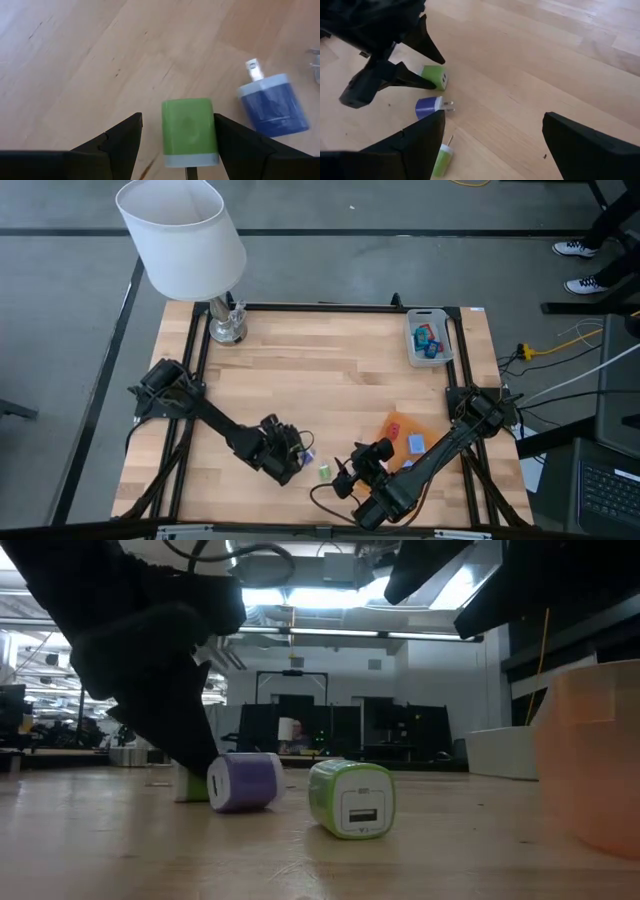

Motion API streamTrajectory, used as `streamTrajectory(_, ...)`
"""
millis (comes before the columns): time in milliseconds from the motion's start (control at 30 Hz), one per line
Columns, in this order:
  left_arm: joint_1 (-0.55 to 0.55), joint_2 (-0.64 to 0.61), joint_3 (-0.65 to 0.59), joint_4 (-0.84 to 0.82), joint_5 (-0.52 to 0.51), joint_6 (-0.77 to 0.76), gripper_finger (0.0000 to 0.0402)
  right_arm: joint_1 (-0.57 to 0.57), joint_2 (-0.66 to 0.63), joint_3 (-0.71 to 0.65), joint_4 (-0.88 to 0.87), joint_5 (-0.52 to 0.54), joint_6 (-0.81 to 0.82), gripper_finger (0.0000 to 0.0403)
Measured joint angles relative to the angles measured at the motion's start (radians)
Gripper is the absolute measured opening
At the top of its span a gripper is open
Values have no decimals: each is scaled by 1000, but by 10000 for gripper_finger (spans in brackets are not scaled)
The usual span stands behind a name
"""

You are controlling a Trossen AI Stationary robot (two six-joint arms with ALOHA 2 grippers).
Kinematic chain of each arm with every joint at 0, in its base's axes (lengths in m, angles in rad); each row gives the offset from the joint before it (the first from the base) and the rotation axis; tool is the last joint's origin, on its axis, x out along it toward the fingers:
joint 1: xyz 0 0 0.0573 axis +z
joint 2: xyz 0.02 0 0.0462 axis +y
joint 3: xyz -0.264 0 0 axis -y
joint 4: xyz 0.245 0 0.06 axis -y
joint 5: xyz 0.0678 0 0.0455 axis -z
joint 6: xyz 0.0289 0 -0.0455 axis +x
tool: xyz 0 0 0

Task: Pick & Place Office items
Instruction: Put the left green charger adapter into the orange bin

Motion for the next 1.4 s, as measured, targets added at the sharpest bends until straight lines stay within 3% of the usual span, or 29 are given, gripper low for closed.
streamTrajectory(300,34,-3,-43,3,63,18,237,0,0,0,1,0,0,329)
streamTrajectory(467,31,-4,-54,9,41,20,233,0,0,0,1,0,0,329)
streamTrajectory(733,31,-1,-56,47,-11,76,148,-3,0,0,8,8,-68,329)
streamTrajectory(900,31,-2,-56,64,-17,109,146,-13,0,7,11,12,-70,329)
streamTrajectory(1033,29,-2,-56,105,-12,164,146,5,-16,78,7,114,-187,324)
streamTrajectory(1267,30,-4,-56,169,-37,248,147,131,-46,256,-1,405,-468,300)
streamTrajectory(1333,34,-9,-56,170,-36,254,147,166,-47,315,-1,439,-506,295)
streamTrajectory(1400,38,-16,-56,174,-43,259,147,195,-47,368,2,405,-526,291)
